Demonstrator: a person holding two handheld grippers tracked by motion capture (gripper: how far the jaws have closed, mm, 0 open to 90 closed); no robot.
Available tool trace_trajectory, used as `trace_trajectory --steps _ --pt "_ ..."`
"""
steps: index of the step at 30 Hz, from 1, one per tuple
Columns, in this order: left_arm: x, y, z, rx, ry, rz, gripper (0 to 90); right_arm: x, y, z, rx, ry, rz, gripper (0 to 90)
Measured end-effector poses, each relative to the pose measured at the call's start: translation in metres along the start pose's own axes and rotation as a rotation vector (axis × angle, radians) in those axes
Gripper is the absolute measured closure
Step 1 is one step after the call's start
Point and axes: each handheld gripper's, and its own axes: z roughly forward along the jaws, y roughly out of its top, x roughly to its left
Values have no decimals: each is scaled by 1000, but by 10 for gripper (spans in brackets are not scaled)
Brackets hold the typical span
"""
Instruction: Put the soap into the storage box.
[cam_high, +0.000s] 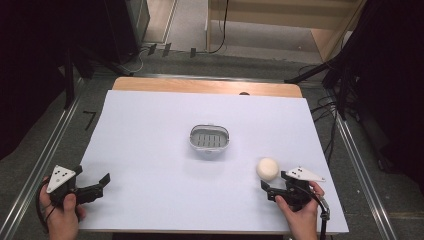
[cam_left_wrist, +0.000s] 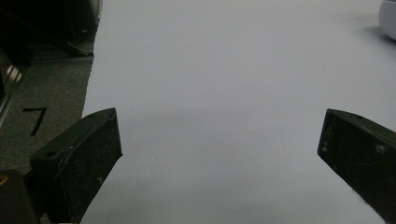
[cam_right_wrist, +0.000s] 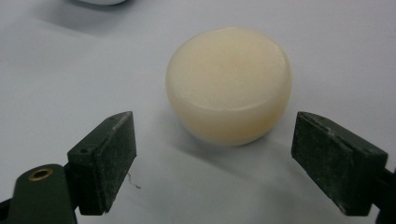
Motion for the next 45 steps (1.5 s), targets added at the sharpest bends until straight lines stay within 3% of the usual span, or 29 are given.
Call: trace_trajectory --steps 6,14,16,24,37,45 --pt "0 0 0 -1 -1 -3 3 1 10 13 0 -11 13 147" --pt "0 0 0 0 -4 -4 3 3 18 24 6 -86 30 204" --pt "0 0 0 -1 -4 -5 3 3 19 26 2 -84 37 208" --pt "1 0 0 5 -7 -3 3 7 20 30 33 -114 -12 242" --pt "1 0 0 0 -12 -10 3 7 23 27 52 -33 -22 246" --pt "2 0 -1 -5 -15 -11 3 14 28 29 72 1 -68 247"
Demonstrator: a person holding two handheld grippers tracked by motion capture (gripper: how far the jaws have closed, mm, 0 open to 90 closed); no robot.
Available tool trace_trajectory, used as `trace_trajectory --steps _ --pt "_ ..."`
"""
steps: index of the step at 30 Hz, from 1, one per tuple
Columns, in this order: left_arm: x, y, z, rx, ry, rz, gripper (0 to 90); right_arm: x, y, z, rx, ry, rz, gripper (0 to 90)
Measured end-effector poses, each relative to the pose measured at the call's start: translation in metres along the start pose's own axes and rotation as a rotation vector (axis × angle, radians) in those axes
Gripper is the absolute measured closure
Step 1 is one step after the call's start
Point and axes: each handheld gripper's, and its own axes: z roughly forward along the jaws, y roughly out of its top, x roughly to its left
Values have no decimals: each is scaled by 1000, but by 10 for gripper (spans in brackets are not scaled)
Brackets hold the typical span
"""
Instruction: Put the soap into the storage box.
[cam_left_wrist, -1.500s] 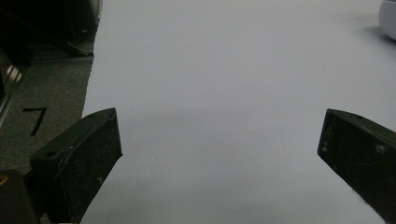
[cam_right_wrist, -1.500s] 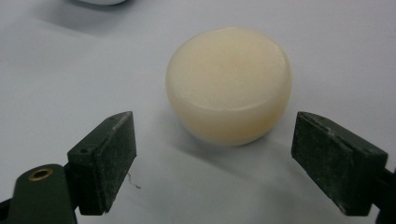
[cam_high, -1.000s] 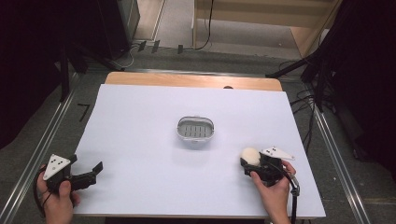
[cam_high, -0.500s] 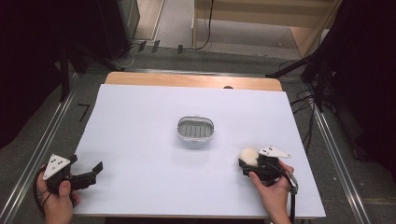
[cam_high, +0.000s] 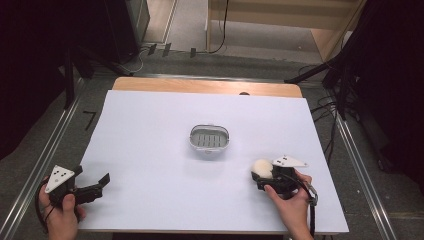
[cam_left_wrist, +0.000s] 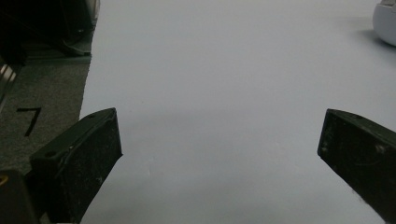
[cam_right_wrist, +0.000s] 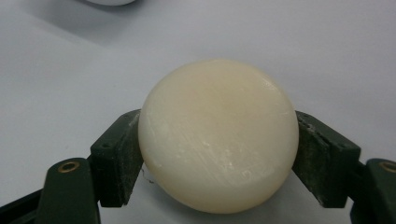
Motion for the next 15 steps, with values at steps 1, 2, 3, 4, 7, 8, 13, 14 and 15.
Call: trace_trajectory --steps 1,2,3,4,7,8,13,14,15 --pt "0 0 0 0 1 0 3 2 2 0 1 11 -4 248" --pt "0 0 0 0 1 0 3 3 5 1 -5 21 -8 248" --pt "0 0 0 0 1 0 3 4 6 1 -8 27 -11 248" --pt "0 0 0 -1 1 0 3 6 9 1 -12 31 -15 248" --pt "0 0 0 -2 -1 -2 3 11 16 2 -18 41 -30 248" --pt "0 0 0 -1 0 -1 3 13 18 2 -21 41 -34 249" --pt "0 0 0 -1 0 -1 3 19 25 4 -25 52 -43 249" --pt "0 0 0 -2 -1 -1 3 20 26 4 -26 54 -44 249" --pt "0 0 0 -1 -1 -1 3 21 28 4 -26 59 -44 249"
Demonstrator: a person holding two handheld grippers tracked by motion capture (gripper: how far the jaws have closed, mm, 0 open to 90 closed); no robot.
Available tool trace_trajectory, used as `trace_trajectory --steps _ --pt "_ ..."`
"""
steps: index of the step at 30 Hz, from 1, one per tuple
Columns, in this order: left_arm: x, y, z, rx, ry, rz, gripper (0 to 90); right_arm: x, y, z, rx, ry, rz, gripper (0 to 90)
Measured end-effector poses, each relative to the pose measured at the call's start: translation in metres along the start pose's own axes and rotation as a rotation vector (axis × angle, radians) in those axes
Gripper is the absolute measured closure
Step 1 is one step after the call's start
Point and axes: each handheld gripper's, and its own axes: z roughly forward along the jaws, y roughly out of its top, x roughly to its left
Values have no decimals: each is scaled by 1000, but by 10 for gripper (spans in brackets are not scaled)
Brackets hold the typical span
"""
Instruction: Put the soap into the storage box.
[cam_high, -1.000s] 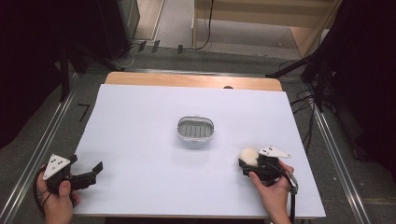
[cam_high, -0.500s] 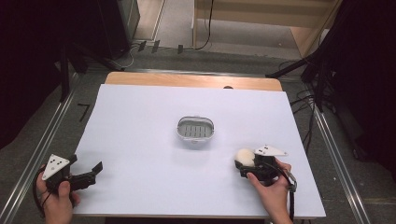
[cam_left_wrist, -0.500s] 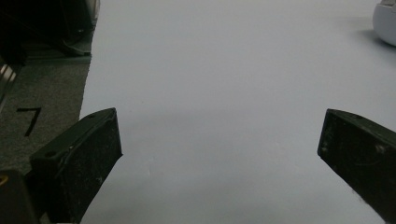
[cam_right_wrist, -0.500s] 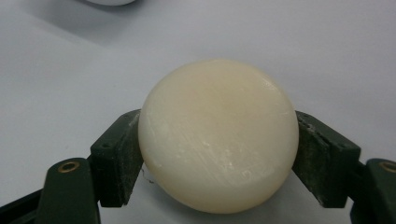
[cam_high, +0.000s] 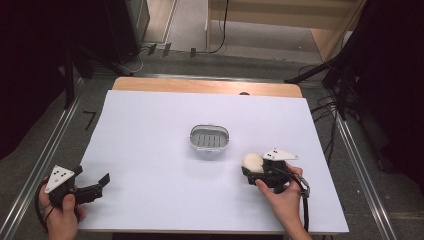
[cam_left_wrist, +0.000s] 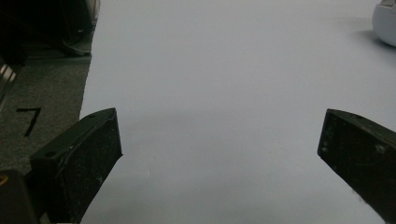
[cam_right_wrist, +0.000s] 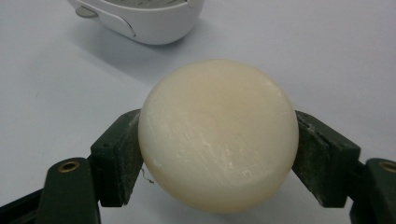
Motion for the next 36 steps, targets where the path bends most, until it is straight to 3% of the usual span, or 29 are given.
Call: trace_trajectory --steps 31,36 --pt "0 0 -1 -2 -1 0 3 20 52 24 -10 71 -20 249" --pt "0 0 -1 -1 -1 0 3 21 57 24 -23 87 -5 248"
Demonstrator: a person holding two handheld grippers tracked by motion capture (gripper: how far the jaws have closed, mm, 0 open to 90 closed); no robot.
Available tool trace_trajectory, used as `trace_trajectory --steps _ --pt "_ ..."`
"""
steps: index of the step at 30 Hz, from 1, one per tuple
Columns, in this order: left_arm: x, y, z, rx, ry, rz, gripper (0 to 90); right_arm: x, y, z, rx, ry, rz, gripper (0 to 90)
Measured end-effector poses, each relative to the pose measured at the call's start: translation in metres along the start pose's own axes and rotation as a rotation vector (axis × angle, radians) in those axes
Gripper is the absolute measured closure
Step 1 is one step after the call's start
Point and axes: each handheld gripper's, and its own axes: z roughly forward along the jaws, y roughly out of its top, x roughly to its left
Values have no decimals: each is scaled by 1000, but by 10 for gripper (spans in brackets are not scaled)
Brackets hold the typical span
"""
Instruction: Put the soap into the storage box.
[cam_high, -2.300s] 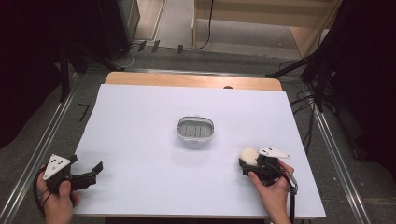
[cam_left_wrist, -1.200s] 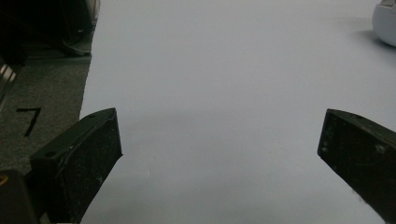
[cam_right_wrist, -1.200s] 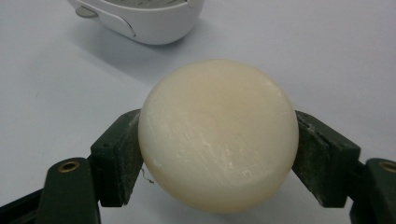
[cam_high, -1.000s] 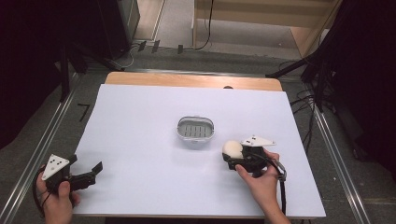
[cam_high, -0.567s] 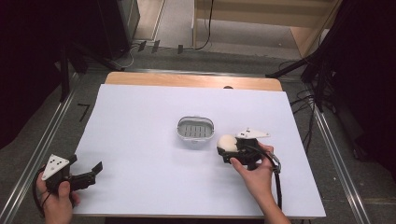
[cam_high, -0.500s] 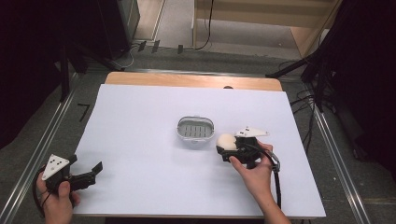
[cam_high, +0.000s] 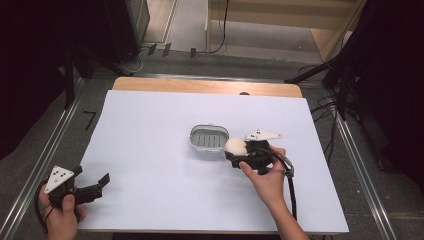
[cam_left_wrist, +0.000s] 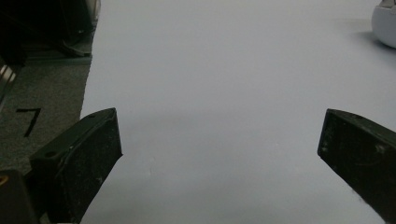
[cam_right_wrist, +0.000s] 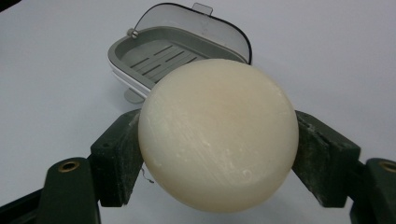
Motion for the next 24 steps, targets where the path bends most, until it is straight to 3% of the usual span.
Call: trace_trajectory --steps 10,24 --pt "0 0 0 2 0 0 3 9 13 6 -16 11 -15 248" --pt "0 0 0 1 -1 -1 3 23 27 25 5 22 -41 248"
